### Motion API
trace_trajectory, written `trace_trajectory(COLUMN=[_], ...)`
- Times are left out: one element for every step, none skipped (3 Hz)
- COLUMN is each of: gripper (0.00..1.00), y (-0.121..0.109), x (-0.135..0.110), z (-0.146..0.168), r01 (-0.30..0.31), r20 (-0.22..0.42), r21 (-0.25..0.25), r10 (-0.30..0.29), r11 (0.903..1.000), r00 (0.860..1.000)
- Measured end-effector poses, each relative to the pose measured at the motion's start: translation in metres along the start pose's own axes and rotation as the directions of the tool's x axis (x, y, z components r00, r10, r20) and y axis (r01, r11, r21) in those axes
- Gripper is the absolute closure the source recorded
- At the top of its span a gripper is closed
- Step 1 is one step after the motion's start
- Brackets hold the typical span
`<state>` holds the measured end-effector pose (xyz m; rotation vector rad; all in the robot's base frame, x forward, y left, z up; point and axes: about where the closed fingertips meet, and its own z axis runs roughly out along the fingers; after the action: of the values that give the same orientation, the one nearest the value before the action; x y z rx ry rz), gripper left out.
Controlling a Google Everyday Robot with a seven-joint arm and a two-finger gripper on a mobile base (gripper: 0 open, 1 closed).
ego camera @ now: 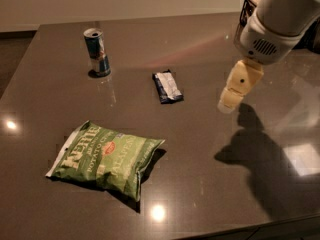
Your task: Pick rxbar blueberry
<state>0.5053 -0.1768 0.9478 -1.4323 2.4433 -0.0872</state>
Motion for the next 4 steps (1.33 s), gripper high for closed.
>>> trace_trajectory(gripper=[0.0, 0.0, 0.0, 0.0], y=[-0.008, -0.013, -0.021, -0.027], x=[-0.027, -0.048, -0.072, -0.087], z=[0.023, 0.044, 0.075, 0.098], r01=[-0.131, -0.254, -0.371, -0.426], r20=[0.01, 0.012, 0.011, 0.007], r21=[0.006, 0.007, 0.0, -0.013], r10=[0.131, 0.254, 0.371, 0.426], r11=[0.9914, 0.9672, 0.9287, 0.9048], r00=[0.991, 0.967, 0.929, 0.905])
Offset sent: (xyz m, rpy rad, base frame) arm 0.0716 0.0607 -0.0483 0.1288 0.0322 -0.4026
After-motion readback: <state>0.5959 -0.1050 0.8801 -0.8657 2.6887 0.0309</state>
